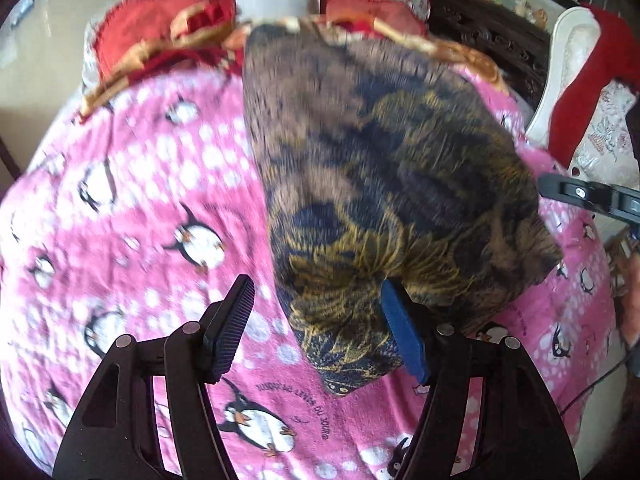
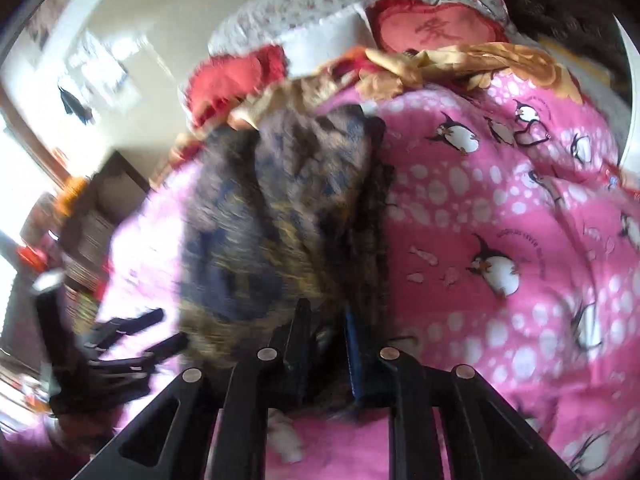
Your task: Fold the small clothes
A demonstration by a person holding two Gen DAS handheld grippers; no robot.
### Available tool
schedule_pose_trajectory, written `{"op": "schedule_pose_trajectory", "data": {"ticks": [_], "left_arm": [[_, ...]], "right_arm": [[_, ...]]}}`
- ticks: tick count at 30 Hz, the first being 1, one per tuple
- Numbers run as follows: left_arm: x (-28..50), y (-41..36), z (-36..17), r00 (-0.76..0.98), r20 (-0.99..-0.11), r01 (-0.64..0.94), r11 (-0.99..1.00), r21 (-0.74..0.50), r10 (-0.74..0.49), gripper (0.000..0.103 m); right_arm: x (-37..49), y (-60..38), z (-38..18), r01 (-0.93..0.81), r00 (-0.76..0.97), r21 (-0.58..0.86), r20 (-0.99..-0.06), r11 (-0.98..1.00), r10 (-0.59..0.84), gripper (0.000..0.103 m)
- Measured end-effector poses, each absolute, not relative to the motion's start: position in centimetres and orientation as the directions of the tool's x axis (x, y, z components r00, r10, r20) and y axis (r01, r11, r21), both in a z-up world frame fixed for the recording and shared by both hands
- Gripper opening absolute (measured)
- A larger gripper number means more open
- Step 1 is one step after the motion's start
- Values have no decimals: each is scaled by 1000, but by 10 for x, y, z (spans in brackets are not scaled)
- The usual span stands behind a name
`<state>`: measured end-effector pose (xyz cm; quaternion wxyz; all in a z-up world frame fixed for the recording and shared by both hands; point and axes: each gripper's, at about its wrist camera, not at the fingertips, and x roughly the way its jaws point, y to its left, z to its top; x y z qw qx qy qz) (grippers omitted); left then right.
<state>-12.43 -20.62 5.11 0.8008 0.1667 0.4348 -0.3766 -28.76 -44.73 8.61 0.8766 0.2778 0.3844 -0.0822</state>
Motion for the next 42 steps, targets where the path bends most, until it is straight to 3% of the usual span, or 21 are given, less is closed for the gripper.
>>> {"op": "schedule_pose_trajectory", "data": {"ticks": [4, 8, 10, 13, 14, 16, 17, 22, 23, 24, 25, 27, 28, 33, 38, 42], "left_arm": [[-119, -212, 51, 353, -817, 736, 674, -59, -457, 66], [-113, -215, 44, 320, -838, 713, 695, -95, -443, 66], [-114, -214, 49, 313, -839, 711, 695, -103, -444, 66], [-110, -212, 59, 351, -814, 715, 694, -87, -463, 66], [-107, -213, 64, 366, -803, 712, 697, -84, -470, 66], [-97, -221, 71, 381, -790, 703, 706, -90, -481, 66], [-93, -224, 73, 384, -788, 699, 709, -92, -481, 66], [-74, -247, 76, 412, -782, 681, 728, -78, -468, 66], [-71, -249, 76, 412, -782, 678, 731, -79, -467, 66], [-68, -252, 75, 413, -784, 676, 733, -77, -464, 66], [-67, -254, 73, 413, -786, 677, 733, -72, -459, 66], [-64, -258, 70, 412, -792, 680, 731, -62, -450, 66], [-62, -260, 69, 409, -794, 682, 729, -61, -449, 66], [-55, -268, 55, 385, -811, 683, 727, -72, -441, 66], [-53, -269, 54, 380, -814, 677, 732, -79, -439, 66], [-54, -268, 56, 388, -813, 678, 732, -68, -434, 66]], "right_arm": [[-284, -416, 94, 285, 662, 333, -747, 899, 66, 20], [-281, -405, 47, 351, 498, 135, -865, 927, -63, 17], [-292, -413, 36, 375, 509, 196, -860, 906, -24, 17], [-300, -422, 63, 357, 582, 274, -813, 893, 17, 19], [-302, -427, 73, 360, 610, 282, -792, 889, 4, 24], [-296, -441, 96, 395, 678, 297, -733, 869, -57, 64], [-291, -447, 103, 409, 699, 305, -710, 860, -80, 66], [-216, -486, 98, 460, 685, 334, -723, 823, -89, 64], [-205, -494, 92, 473, 680, 364, -730, 803, -69, 58], [-195, -503, 87, 469, 689, 412, -724, 781, -31, 38], [-188, -509, 86, 463, 697, 440, -717, 769, -9, 25], [-183, -511, 89, 478, 696, 399, -715, 782, -61, 10], [-181, -510, 93, 483, 690, 350, -716, 803, -103, 7], [-170, -507, 82, 546, 583, 95, -757, 832, -296, 5], [-184, -517, 73, 563, 596, 146, -753, 813, -277, 5], [-205, -508, 102, 562, 643, 199, -715, 803, -273, 30]]}}
